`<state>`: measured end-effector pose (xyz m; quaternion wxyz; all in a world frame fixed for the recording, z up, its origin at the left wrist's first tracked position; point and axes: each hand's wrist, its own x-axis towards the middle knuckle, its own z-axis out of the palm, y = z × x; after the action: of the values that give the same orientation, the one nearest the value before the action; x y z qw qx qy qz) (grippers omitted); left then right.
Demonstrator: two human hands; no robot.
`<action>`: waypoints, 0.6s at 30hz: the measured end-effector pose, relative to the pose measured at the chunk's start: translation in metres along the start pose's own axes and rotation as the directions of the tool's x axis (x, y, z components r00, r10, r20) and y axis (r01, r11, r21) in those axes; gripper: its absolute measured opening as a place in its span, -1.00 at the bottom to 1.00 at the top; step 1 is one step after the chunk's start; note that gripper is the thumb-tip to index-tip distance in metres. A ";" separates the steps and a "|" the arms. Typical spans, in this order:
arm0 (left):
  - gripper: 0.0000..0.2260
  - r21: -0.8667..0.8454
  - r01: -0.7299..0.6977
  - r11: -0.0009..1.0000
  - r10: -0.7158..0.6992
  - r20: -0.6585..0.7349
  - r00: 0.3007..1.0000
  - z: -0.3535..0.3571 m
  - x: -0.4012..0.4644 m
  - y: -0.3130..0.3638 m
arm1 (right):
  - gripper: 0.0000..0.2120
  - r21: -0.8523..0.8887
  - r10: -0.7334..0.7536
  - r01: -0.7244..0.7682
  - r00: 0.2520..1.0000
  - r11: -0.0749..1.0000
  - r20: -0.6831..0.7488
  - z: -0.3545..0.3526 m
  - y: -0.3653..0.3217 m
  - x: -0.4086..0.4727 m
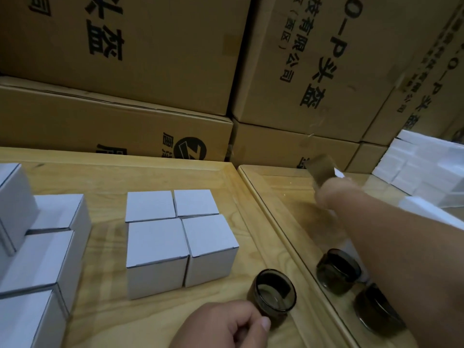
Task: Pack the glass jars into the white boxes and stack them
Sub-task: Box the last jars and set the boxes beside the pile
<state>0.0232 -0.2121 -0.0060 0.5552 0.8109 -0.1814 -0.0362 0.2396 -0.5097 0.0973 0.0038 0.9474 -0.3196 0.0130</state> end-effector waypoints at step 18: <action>-0.48 0.314 -0.474 0.823 0.567 -0.516 0.642 -0.003 -0.013 0.007 | -0.50 0.835 -0.247 0.550 0.805 -0.029 -0.539 0.058 0.021 -0.275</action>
<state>0.0100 -0.2074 -0.0003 0.5069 0.7330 -0.2281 0.3920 0.0093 -0.3608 0.0315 -0.5785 0.7446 0.0640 0.3269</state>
